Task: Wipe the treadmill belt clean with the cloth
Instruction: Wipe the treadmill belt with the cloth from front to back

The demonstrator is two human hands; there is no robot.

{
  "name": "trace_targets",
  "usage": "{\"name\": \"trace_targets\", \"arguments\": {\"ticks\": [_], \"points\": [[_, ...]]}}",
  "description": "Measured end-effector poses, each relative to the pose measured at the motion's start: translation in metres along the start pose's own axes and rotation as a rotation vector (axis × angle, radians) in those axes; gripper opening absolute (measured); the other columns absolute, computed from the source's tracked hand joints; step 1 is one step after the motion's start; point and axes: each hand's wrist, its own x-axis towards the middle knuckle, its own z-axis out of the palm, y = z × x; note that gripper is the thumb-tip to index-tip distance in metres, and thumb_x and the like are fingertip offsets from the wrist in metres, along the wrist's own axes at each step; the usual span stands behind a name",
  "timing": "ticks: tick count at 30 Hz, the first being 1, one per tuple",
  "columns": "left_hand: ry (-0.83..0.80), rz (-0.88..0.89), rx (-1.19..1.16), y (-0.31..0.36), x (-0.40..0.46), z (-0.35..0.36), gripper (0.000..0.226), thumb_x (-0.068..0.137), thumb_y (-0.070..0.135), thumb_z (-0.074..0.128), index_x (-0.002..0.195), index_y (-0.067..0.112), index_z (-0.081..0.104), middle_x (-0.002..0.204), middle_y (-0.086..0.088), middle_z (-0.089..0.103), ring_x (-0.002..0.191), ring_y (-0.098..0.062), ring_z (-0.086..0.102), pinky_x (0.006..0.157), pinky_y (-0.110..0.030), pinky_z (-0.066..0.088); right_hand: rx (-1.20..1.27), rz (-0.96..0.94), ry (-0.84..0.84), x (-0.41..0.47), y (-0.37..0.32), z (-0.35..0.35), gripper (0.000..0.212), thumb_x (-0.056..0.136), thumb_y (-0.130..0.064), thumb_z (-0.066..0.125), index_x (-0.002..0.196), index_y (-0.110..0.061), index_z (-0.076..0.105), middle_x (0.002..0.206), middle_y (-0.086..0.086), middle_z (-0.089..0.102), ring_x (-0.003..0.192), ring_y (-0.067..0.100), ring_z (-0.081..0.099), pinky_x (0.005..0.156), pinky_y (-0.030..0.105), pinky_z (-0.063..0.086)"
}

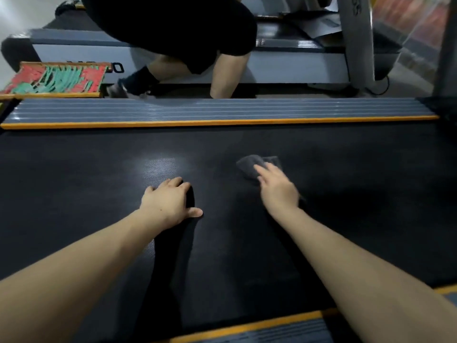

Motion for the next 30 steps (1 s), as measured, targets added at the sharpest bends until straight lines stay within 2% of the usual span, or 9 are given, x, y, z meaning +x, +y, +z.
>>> {"name": "trace_targets", "arguments": {"ticks": [3, 6, 11, 15, 17, 20, 23, 27, 30], "points": [[-0.029, -0.011, -0.01, 0.003, -0.012, -0.011, 0.075, 0.081, 0.08, 0.054, 0.142, 0.036, 0.046, 0.148, 0.012, 0.045, 0.137, -0.019, 0.043, 0.104, -0.049, 0.036, -0.055, 0.236, 0.031, -0.006, 0.033, -0.018, 0.038, 0.102, -0.023, 0.046, 0.139, -0.027, 0.055, 0.154, 0.004, 0.042, 0.14, 0.024, 0.039, 0.113, 0.035, 0.032], [-0.085, -0.029, -0.015, 0.008, -0.023, -0.013, 0.072, 0.086, 0.075, 0.053, 0.147, 0.037, 0.042, 0.152, 0.012, 0.041, 0.139, -0.021, 0.041, 0.104, -0.05, 0.036, -0.075, 0.372, 0.094, -0.011, -0.012, -0.003, 0.043, 0.097, -0.015, 0.049, 0.138, -0.025, 0.056, 0.149, 0.004, 0.046, 0.137, 0.025, 0.04, 0.109, 0.039, 0.038], [-0.091, -0.057, 0.02, -0.002, -0.044, -0.013, 0.075, 0.088, 0.068, 0.058, 0.153, 0.039, 0.032, 0.164, 0.01, 0.024, 0.149, -0.02, 0.027, 0.11, -0.051, 0.035, -0.006, -0.105, -0.059, -0.037, -0.106, 0.043, 0.044, 0.09, -0.012, 0.059, 0.132, -0.024, 0.06, 0.14, 0.006, 0.056, 0.13, 0.028, 0.05, 0.106, 0.042, 0.043], [-0.105, -0.099, -0.069, -0.021, -0.046, -0.007, 0.088, 0.082, 0.074, 0.062, 0.156, 0.043, 0.025, 0.168, 0.01, 0.014, 0.154, -0.019, 0.016, 0.116, -0.054, 0.034, 0.102, -0.321, -0.113, -0.029, -0.071, 0.031, 0.037, 0.093, -0.015, 0.06, 0.128, -0.026, 0.065, 0.137, 0.003, 0.06, 0.128, 0.024, 0.055, 0.111, 0.032, 0.039], [-0.079, -0.1, -0.128, -0.022, -0.043, -0.005, 0.093, 0.08, 0.075, 0.064, 0.157, 0.045, 0.023, 0.169, 0.01, 0.012, 0.156, -0.018, 0.012, 0.118, -0.053, 0.031, 0.034, -0.188, -0.052, -0.022, -0.023, 0.011, 0.039, 0.094, -0.014, 0.059, 0.13, -0.027, 0.064, 0.141, 0.003, 0.057, 0.129, 0.023, 0.053, 0.111, 0.026, 0.033], [-0.093, -0.074, -0.192, -0.009, -0.038, -0.001, 0.1, 0.074, 0.075, 0.07, 0.157, 0.047, 0.021, 0.17, 0.013, 0.009, 0.156, -0.017, 0.009, 0.12, -0.051, 0.028, -0.068, 0.12, 0.014, -0.022, 0.034, -0.016, 0.039, 0.1, -0.02, 0.051, 0.138, -0.027, 0.056, 0.15, 0.004, 0.047, 0.138, 0.023, 0.042, 0.112, 0.034, 0.034], [-0.151, -0.049, -0.163, 0.001, -0.036, 0.01, 0.104, 0.073, 0.074, 0.072, 0.157, 0.047, 0.018, 0.17, 0.01, 0.0, 0.157, -0.024, -0.004, 0.123, -0.057, 0.016, -0.125, 0.316, 0.08, -0.023, 0.012, -0.013, 0.042, 0.097, -0.016, 0.05, 0.137, -0.025, 0.056, 0.148, 0.005, 0.048, 0.136, 0.025, 0.042, 0.108, 0.04, 0.041], [-0.131, -0.06, -0.172, 0.0, -0.033, 0.018, 0.104, 0.074, 0.072, 0.073, 0.157, 0.046, 0.017, 0.171, 0.009, -0.002, 0.157, -0.025, -0.007, 0.123, -0.061, 0.013, -0.024, 0.046, 0.004, -0.046, -0.089, 0.023, 0.049, 0.077, -0.006, 0.063, 0.123, -0.022, 0.065, 0.127, 0.006, 0.061, 0.113, 0.03, 0.058, 0.091, 0.039, 0.052], [-0.118, -0.05, -0.191, -0.001, -0.034, 0.02, 0.101, 0.076, 0.069, 0.073, 0.158, 0.042, 0.019, 0.171, 0.009, -0.002, 0.157, -0.026, -0.006, 0.123, -0.061, 0.011, 0.119, -0.235, -0.11, -0.06, -0.109, 0.026, 0.044, 0.087, -0.009, 0.065, 0.129, -0.025, 0.064, 0.137, 0.004, 0.059, 0.127, 0.025, 0.054, 0.109, 0.032, 0.041]]}}
